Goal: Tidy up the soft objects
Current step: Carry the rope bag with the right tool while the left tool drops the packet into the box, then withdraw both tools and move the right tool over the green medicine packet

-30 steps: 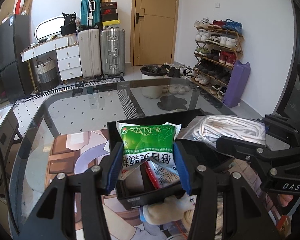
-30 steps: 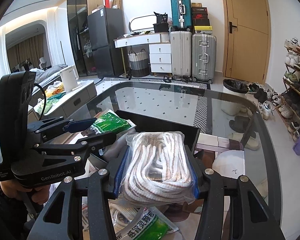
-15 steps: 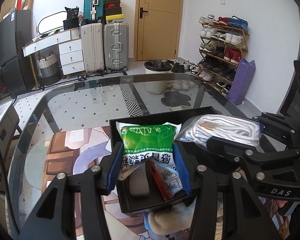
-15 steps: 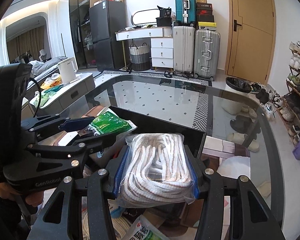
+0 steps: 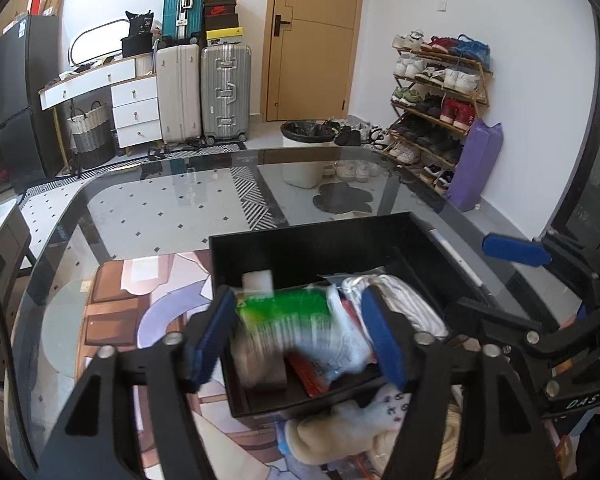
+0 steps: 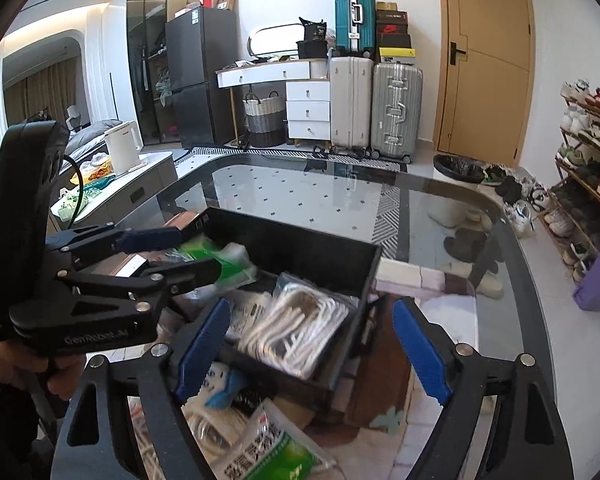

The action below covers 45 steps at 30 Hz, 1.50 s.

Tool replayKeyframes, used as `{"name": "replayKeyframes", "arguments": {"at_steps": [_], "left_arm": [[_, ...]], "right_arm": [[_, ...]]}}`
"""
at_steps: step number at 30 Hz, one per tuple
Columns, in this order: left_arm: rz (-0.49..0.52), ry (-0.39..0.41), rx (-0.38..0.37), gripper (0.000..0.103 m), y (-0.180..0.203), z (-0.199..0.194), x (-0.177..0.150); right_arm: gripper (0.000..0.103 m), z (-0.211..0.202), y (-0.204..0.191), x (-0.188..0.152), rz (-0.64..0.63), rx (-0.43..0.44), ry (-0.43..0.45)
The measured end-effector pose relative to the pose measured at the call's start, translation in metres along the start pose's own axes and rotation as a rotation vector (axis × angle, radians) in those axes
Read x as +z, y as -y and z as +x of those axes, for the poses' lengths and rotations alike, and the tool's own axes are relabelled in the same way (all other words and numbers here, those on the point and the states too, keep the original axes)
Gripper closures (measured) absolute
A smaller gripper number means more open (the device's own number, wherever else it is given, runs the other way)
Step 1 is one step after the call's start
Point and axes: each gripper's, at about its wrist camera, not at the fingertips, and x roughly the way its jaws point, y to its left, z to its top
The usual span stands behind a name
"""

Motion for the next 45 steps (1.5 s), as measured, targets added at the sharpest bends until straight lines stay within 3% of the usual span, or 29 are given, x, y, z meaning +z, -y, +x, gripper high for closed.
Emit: {"name": "replayKeyframes", "arguments": {"at_steps": [2,4,9,18,27,45], "left_arm": [[0.005,0.007,0.010,0.024,0.002,-0.005,0.000],[0.005,0.027,0.026,0.008,0.002,-0.012,-0.002],[0.002,0.041,0.001,0.000,-0.001,-0.028,-0.009],[-0.020,0.043,0.028,0.000,-0.006,-0.050,-0.030],[-0.002,0.045,0.062,0.000,-0.005,-0.065,-0.057],[0.029,0.042,0.081,0.000,0.005,-0.073,-0.081]], "right_arm": [[0.017,-0.005,0.003,-0.005,0.019,-0.002,-0.004],[0.016,-0.010,0.007,-0.010,0.046,0.007,-0.002],[0.009,-0.019,0.009,-0.027,0.085,0.031,-0.006],[0.002,-0.026,0.010,-0.053,0.139,0.048,-0.042],[0.002,-0.029,0.015,-0.085,0.192,0.056,-0.070],[0.002,-0.026,0.008,-0.094,0.209,0.041,-0.114]]}}
